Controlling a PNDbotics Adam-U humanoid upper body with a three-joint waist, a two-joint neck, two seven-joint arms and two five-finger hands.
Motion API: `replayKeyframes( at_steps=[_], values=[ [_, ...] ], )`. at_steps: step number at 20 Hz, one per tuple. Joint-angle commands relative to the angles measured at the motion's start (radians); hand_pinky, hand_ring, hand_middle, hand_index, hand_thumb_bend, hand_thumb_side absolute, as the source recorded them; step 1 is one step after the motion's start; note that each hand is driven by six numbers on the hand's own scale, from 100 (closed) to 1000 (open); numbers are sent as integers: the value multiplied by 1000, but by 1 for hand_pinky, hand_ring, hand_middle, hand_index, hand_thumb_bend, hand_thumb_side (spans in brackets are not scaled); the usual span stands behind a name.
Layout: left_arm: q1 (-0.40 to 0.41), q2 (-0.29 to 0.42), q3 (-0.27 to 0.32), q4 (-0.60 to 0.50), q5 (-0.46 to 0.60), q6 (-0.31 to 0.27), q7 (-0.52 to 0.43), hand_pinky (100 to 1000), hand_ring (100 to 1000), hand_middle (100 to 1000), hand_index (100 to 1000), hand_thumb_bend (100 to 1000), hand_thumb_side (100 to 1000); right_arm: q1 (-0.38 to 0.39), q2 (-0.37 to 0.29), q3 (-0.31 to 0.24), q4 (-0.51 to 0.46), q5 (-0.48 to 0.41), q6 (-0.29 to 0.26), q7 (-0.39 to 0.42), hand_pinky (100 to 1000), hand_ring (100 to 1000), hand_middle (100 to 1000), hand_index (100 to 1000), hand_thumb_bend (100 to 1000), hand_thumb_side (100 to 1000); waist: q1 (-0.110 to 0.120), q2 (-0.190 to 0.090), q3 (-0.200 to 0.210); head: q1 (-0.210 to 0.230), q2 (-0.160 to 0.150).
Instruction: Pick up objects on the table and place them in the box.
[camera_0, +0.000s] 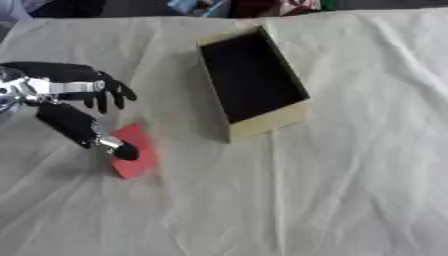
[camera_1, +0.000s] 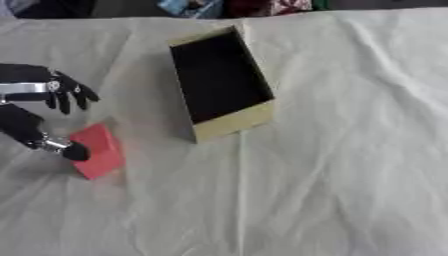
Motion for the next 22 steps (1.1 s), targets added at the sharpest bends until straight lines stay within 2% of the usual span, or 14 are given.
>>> replayKeyframes(
  at_steps=[1,4,14,19,22],
  values=[
    [-22,10,-3,20,-24,-1,-12,712,695,742,867,865,773,-8,-21,-5,-14,-3,-1,3,860,818,788,811,100,395,7,-32,1,4,0],
    [-26,0,-14,48,-42,-9,-16,710,685,732,832,899,772,-6,-20,-5,-14,-3,-3,4,860,818,786,811,100,396,7,-32,1,5,-1],
    [-22,-28,-38,120,-90,-49,-44,714,689,733,811,936,761,-3,-17,-6,-14,-3,-3,3,862,819,786,812,100,397,8,-29,0,9,0],
    [-18,-45,-45,140,-103,-65,-55,712,683,726,809,933,735,-1,-15,-7,-14,-3,-3,4,862,819,786,812,100,397,6,-28,-2,12,1],
    [-17,-54,-45,148,-106,-65,-53,701,666,708,801,891,688,0,-14,-7,-14,-2,-3,4,863,820,785,812,100,398,5,-28,-1,13,0]
  ],
)
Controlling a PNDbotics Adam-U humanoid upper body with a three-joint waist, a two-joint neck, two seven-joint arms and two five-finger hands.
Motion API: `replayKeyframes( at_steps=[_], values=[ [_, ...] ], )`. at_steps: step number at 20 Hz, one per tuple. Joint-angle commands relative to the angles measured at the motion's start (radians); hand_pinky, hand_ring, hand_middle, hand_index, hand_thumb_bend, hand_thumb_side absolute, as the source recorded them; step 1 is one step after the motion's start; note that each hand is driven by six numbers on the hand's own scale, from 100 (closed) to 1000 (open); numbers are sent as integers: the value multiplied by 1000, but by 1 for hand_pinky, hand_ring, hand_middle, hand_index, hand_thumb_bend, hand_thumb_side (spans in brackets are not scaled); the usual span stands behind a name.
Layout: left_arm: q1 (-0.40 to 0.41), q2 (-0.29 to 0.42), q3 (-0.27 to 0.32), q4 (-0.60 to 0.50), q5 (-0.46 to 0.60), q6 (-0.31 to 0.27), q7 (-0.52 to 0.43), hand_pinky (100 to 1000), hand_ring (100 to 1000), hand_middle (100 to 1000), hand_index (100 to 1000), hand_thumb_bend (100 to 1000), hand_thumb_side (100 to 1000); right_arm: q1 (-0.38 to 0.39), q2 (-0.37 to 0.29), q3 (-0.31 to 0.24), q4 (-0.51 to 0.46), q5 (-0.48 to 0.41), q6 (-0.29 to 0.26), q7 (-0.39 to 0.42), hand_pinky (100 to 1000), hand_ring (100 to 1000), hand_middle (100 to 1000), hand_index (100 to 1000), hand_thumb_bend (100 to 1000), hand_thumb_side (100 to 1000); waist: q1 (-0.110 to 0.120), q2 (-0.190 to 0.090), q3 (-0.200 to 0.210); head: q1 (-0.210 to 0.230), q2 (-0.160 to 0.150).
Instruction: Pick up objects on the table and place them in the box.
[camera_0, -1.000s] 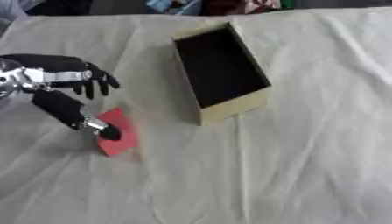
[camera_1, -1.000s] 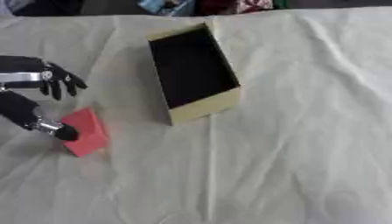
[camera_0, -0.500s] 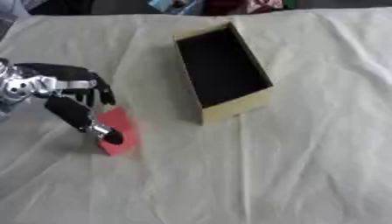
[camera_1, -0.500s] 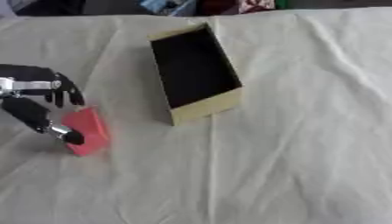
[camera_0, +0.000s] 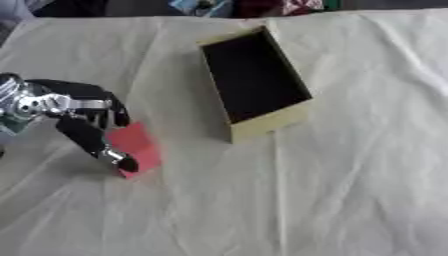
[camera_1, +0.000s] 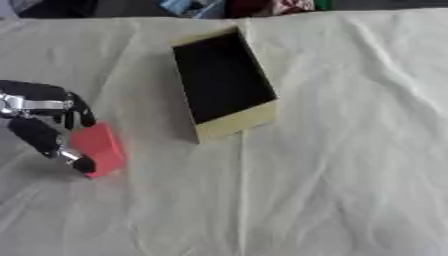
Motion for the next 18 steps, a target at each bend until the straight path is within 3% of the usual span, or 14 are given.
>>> replayKeyframes(
  at_steps=[1,9,14,18],
  values=[
    [-10,10,8,3,-8,2,0,700,664,707,800,883,685,-5,-14,-7,-14,-2,0,2,863,820,785,812,100,398,5,-28,-1,4,-1],
    [-8,-8,4,19,-28,5,22,669,620,657,761,754,626,-1,-10,-9,-14,-1,2,1,864,821,785,812,100,399,4,-27,0,6,-2],
    [-9,-10,5,17,-42,1,25,638,598,630,723,608,465,0,-9,-9,-14,-1,2,0,864,822,785,813,100,399,4,-26,1,7,-1],
    [-8,-12,5,16,-43,3,16,617,586,617,712,592,322,1,-8,-10,-14,-1,3,0,864,822,785,813,100,399,4,-26,1,7,-1]
  ],
)
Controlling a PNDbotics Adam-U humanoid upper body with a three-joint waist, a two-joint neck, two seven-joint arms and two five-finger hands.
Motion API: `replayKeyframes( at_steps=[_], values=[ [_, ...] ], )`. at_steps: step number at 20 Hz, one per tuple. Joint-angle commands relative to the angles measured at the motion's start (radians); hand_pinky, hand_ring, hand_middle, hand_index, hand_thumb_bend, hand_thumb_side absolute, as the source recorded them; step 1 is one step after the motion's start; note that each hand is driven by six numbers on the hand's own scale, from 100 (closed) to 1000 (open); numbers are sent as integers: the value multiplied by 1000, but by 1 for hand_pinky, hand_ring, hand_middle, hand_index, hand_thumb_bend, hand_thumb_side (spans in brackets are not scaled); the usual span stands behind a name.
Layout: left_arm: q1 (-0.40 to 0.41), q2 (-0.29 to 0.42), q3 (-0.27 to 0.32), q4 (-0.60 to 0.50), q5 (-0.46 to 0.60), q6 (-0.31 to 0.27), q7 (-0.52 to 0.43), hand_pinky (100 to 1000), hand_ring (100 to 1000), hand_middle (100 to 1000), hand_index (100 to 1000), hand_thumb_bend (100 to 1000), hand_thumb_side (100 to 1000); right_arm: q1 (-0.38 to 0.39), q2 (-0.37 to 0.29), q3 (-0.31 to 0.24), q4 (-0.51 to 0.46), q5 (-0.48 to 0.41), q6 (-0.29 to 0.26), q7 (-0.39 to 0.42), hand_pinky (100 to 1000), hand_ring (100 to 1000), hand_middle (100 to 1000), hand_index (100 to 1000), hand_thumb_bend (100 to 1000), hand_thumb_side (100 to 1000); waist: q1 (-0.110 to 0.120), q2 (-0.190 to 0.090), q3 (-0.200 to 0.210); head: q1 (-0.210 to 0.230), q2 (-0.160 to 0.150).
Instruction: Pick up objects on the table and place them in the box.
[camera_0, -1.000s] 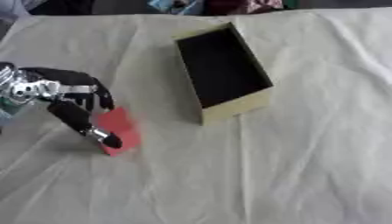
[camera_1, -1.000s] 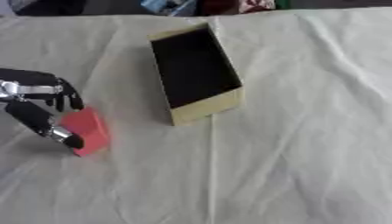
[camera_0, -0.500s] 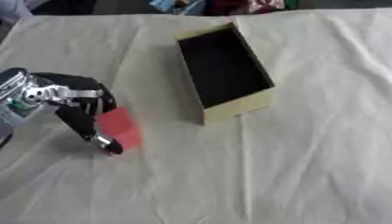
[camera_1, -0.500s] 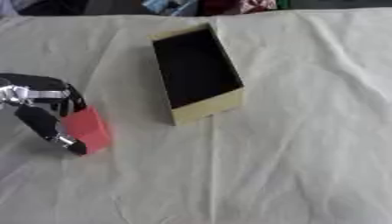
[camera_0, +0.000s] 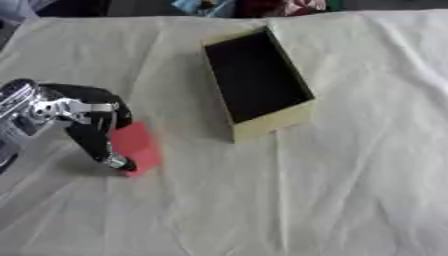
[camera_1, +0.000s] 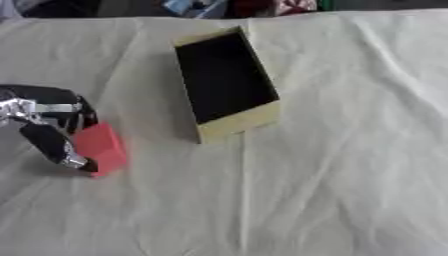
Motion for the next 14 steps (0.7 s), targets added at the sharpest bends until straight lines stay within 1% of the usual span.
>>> replayKeyframes(
  at_steps=[1,2,5,10,14],
  values=[
    [-9,19,8,-7,-8,1,-8,611,582,614,708,589,279,-7,-15,-9,-14,-1,2,-1,865,822,785,813,100,399,4,-26,1,2,-1],
    [-9,18,8,-7,-7,1,-10,602,577,609,704,588,254,-6,-14,-9,-14,-1,2,-1,865,822,785,813,100,399,3,-26,1,3,-2],
    [-8,16,10,-6,-6,4,-11,580,559,592,685,569,225,-5,-13,-10,-14,-1,3,-2,865,823,785,813,100,399,3,-26,1,3,-3],
    [-5,16,15,-10,-2,13,5,527,514,550,632,536,235,-4,-12,-10,-14,0,4,-2,866,824,785,813,100,399,3,-25,1,3,-5],
    [3,27,36,-33,3,17,33,500,495,530,607,489,237,-2,-12,-11,-14,0,4,-1,866,825,784,813,100,399,2,-25,3,2,-5]
  ],
)
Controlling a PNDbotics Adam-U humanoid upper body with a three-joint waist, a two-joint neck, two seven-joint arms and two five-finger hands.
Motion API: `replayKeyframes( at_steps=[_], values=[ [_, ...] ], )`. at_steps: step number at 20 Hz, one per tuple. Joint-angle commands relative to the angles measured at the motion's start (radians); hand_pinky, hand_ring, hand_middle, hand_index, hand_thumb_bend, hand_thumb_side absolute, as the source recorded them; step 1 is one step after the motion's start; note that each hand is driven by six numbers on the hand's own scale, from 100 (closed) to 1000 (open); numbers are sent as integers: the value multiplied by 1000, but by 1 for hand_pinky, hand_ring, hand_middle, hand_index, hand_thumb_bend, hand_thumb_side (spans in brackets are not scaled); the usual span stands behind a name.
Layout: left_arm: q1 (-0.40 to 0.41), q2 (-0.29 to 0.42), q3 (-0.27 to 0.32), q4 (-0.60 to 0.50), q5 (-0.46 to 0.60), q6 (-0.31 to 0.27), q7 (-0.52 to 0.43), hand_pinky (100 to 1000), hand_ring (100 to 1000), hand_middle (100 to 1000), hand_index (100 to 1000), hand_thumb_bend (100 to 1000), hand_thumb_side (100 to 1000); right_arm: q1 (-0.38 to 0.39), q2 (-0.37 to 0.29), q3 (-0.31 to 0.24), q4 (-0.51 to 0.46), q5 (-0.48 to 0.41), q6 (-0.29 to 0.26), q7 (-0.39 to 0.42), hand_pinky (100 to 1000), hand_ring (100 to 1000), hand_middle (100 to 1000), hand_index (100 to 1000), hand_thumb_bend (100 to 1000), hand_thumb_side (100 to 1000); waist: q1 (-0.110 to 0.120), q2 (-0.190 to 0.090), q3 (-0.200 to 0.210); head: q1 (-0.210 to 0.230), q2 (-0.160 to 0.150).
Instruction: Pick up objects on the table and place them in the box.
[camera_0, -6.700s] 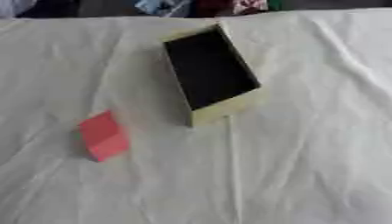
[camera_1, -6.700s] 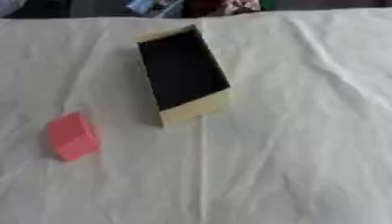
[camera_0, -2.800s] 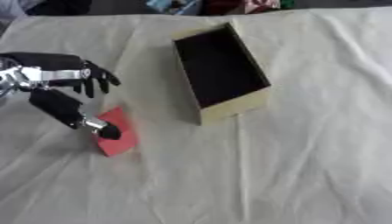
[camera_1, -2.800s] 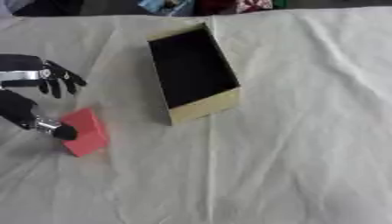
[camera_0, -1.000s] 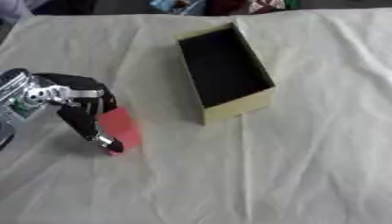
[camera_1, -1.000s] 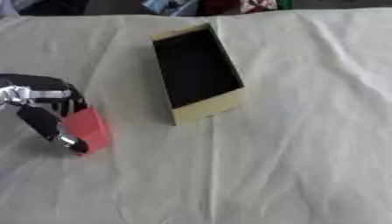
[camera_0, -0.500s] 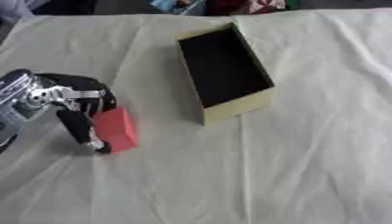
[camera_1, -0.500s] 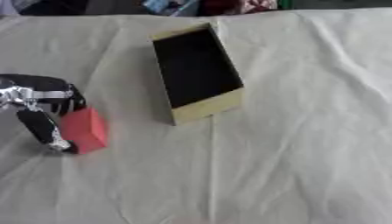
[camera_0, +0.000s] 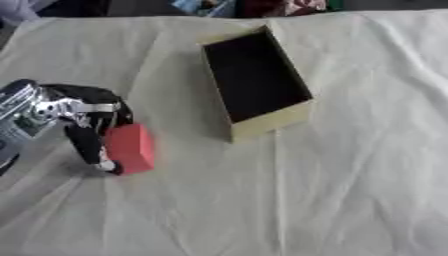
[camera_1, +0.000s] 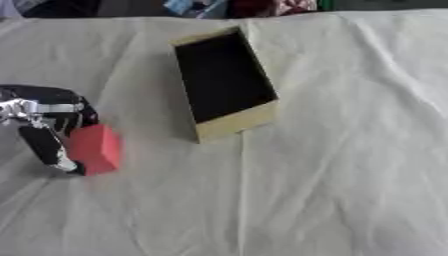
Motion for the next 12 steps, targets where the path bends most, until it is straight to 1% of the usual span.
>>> replayKeyframes(
  at_steps=[1,3,6,11,12],
  values=[
    [-4,33,35,-30,3,6,26,501,496,533,608,479,241,-3,-20,-10,-14,1,1,0,866,825,784,813,100,400,2,-25,2,2,-5],
    [2,46,50,-49,2,4,42,502,497,537,610,470,243,-3,-20,-10,-14,1,1,1,866,825,784,813,100,399,2,-26,3,1,-5],
    [12,64,76,-79,5,4,63,503,501,544,609,427,235,-3,-20,-10,-14,1,1,0,866,825,784,814,100,399,3,-26,4,0,-6],
    [17,76,116,-126,17,9,95,501,510,563,601,338,197,-4,-20,-11,-14,-1,0,0,867,826,784,814,100,400,3,-27,3,-3,-11],
    [17,77,122,-133,19,11,102,503,515,569,600,333,191,-4,-19,-11,-14,-1,0,0,867,826,784,814,100,400,3,-27,3,-4,-12]
  ],
)
